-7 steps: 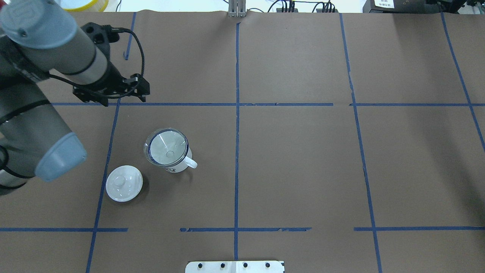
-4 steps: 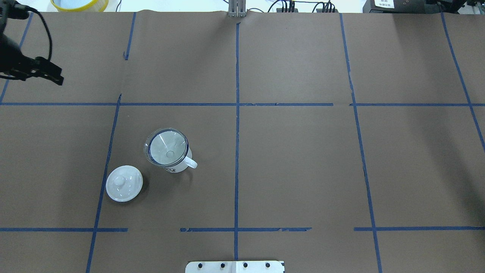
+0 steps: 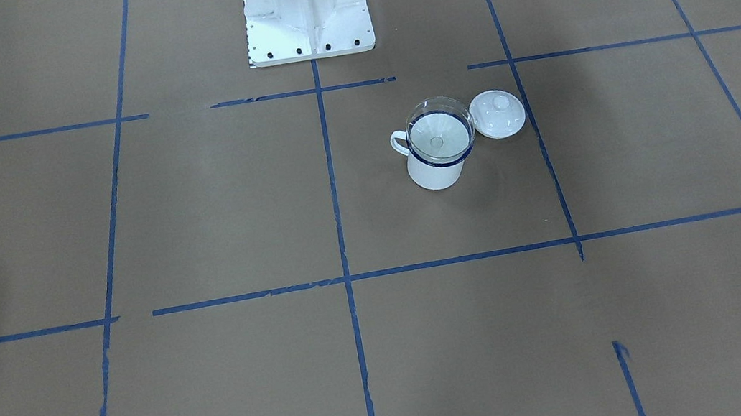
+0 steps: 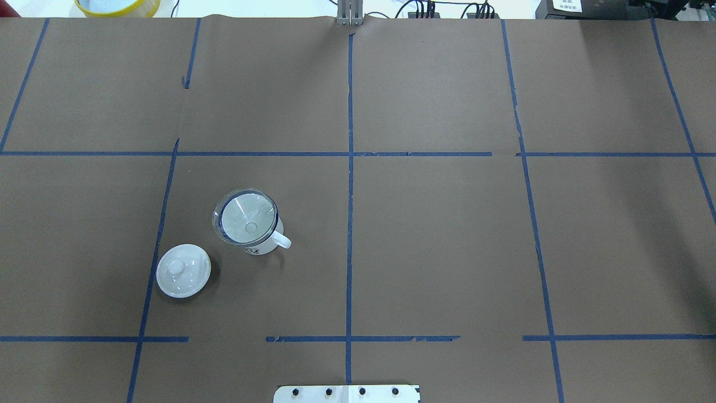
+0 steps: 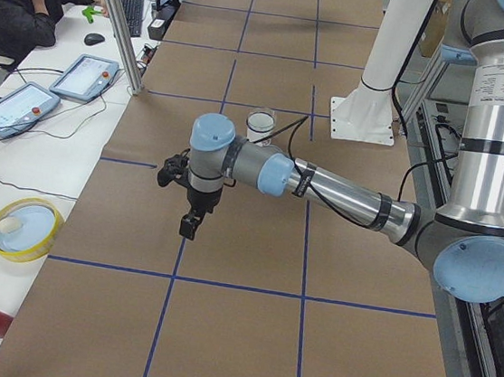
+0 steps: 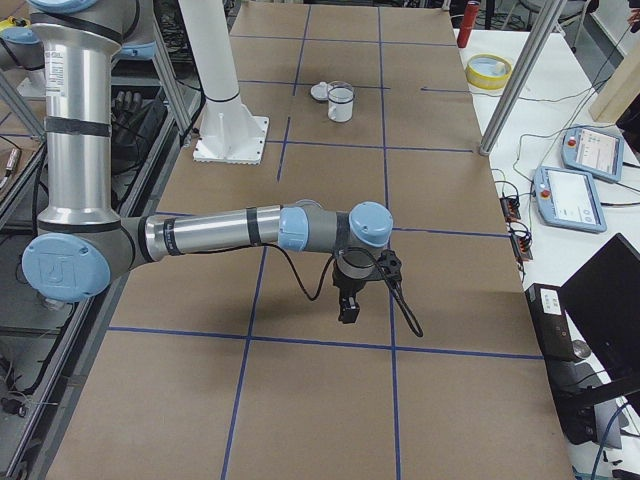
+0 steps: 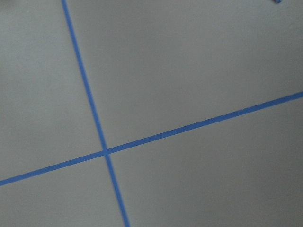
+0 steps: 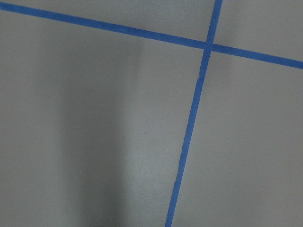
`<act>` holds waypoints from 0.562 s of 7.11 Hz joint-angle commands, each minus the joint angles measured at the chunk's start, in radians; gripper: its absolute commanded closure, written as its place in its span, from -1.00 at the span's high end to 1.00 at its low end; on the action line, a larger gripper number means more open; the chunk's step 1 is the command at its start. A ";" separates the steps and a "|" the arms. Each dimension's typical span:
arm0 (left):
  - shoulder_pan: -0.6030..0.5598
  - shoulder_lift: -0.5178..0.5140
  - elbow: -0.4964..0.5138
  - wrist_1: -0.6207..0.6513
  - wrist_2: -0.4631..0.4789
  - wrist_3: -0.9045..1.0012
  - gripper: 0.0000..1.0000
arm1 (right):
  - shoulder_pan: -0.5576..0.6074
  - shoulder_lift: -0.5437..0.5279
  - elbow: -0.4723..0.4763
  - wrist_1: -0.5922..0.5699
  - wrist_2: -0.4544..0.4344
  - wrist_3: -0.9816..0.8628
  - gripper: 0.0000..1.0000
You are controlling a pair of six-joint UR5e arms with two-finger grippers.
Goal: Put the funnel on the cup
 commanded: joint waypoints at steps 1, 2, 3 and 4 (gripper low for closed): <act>-0.067 0.050 0.081 0.013 -0.019 0.062 1.00 | 0.000 0.000 0.000 0.000 0.000 0.000 1.00; -0.067 0.051 0.083 0.016 -0.025 0.062 1.00 | 0.000 0.000 0.000 0.000 0.000 0.000 1.00; -0.067 0.063 0.083 0.015 -0.031 0.064 1.00 | 0.000 0.000 0.000 0.000 0.000 0.000 1.00; -0.068 0.063 0.081 0.007 -0.054 0.064 1.00 | 0.000 0.000 0.000 0.000 0.000 0.000 1.00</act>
